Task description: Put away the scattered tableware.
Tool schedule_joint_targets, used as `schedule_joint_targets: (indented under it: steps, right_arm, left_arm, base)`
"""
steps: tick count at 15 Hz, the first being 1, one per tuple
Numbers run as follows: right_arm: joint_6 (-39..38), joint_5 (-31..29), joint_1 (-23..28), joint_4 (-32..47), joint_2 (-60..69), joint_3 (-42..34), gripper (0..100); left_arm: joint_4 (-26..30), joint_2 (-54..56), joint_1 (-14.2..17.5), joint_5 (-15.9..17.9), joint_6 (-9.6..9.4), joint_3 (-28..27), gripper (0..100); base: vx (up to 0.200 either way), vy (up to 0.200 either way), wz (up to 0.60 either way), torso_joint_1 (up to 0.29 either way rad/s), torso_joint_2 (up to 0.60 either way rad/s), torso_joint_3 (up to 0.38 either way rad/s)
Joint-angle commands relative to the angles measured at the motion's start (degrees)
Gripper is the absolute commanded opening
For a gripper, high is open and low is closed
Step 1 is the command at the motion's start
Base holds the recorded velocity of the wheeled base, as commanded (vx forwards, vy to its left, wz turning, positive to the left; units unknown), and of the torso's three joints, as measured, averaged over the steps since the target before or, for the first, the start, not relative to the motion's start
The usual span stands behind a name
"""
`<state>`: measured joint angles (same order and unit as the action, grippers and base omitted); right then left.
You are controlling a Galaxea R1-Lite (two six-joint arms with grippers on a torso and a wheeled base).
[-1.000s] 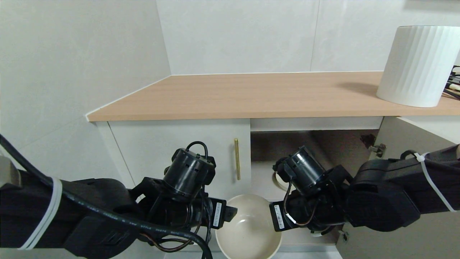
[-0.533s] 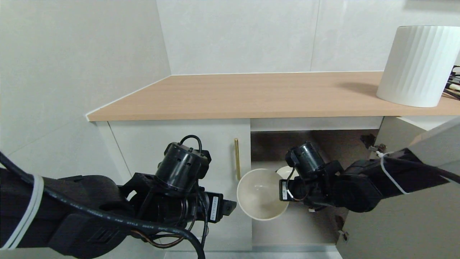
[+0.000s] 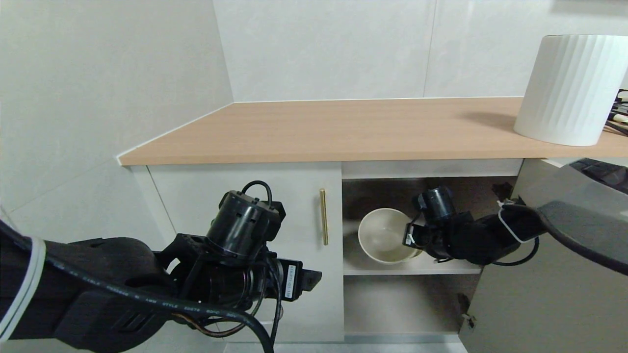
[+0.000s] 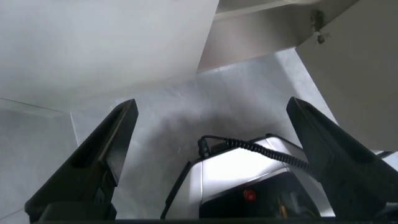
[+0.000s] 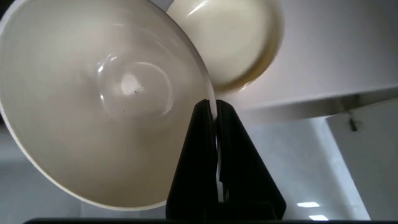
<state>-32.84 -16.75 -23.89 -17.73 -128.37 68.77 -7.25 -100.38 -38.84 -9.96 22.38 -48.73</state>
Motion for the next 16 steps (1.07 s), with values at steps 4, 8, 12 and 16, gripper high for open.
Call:
schedule_joint_targets:
  steps: [4, 8, 12, 16]
  right_arm:
    - [0.1, -0.2, 4.9, 0.1, -5.5, 4.8, 0]
    - [0.0, -0.3, 6.6, 0.1, -9.2, 8.2, 0]
    - [0.0, -0.3, 7.0, 0.2, -10.1, 9.1, 0]
    - [0.0, -0.3, 7.0, 0.2, -10.3, 9.5, 0]
  left_arm:
    - [0.0, 0.1, 0.3, -0.1, 0.12, -0.1, 100]
    - [0.0, 0.2, 0.3, -0.1, 0.12, -0.1, 100]
    - [0.0, 0.2, 0.3, -0.1, 0.12, -0.1, 100]
    - [0.0, 0.2, 0.3, -0.1, 0.12, -0.1, 100]
  base:
    - [0.0, 0.0, 0.0, 0.0, 0.0, 0.0]
    - [0.0, 0.0, 0.0, 0.0, 0.0, 0.0]
    - [0.0, 0.0, 0.0, 0.0, 0.0, 0.0]
    - [0.0, 0.0, 0.0, 0.0, 0.0, 0.0]
